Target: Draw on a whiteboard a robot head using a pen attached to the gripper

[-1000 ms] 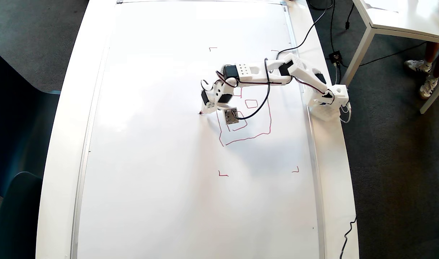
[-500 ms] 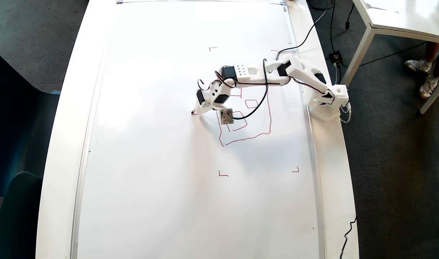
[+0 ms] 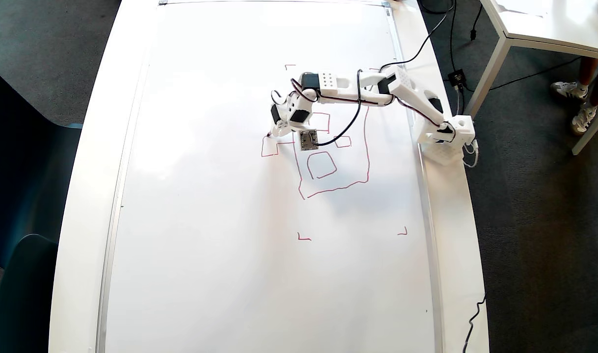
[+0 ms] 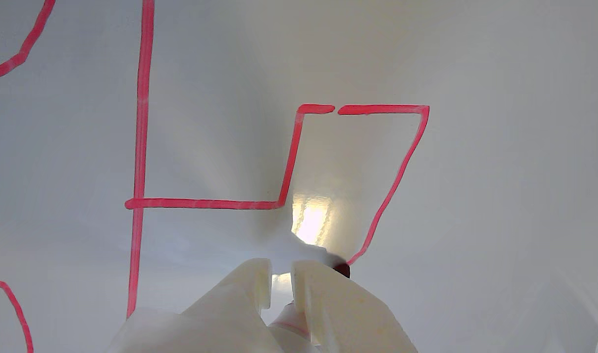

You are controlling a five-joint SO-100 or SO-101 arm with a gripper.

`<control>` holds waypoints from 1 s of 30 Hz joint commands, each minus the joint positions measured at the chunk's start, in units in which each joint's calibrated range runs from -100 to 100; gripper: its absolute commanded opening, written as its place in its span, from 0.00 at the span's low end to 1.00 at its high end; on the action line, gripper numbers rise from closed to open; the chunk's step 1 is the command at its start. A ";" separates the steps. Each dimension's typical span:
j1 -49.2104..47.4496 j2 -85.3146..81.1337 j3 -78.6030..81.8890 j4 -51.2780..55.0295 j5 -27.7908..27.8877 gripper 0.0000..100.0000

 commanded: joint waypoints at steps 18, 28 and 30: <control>-3.40 -7.63 8.49 3.85 -0.27 0.01; -3.91 -8.38 6.49 3.85 -0.37 0.01; -3.55 -8.72 0.87 4.63 -0.37 0.01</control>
